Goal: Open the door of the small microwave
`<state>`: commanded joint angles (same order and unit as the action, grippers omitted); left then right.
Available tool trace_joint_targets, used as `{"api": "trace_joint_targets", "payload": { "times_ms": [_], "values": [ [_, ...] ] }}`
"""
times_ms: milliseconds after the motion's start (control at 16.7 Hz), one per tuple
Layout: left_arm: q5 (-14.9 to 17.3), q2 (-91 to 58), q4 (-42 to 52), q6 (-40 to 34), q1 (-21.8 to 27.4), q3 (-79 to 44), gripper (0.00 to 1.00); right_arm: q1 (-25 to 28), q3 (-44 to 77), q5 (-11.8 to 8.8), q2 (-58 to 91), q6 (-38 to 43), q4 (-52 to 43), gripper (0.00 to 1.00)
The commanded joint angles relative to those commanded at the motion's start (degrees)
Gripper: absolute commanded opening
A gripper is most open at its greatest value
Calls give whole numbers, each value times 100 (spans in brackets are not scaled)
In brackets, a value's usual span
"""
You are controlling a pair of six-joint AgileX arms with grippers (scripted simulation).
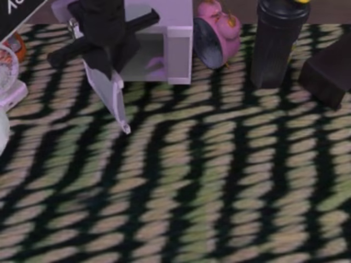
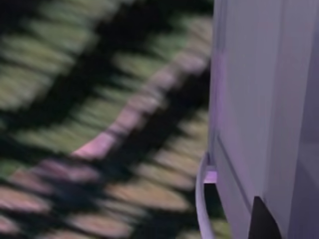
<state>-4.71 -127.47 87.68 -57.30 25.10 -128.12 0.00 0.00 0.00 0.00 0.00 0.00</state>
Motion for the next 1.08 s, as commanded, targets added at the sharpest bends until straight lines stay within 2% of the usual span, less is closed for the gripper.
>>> {"api": "trace_joint_targets", "payload": {
  "times_ms": [240,540,1080],
  "values": [
    [474,-308,633,189,-145,-658,0,0,0,0,0,0,0,100],
    [486,-335,616,188,-126,-673,0,0,0,0,0,0,0,100],
    [491,-128,54,199,-155,114,0,0,0,0,0,0,0,100]
  ]
}}
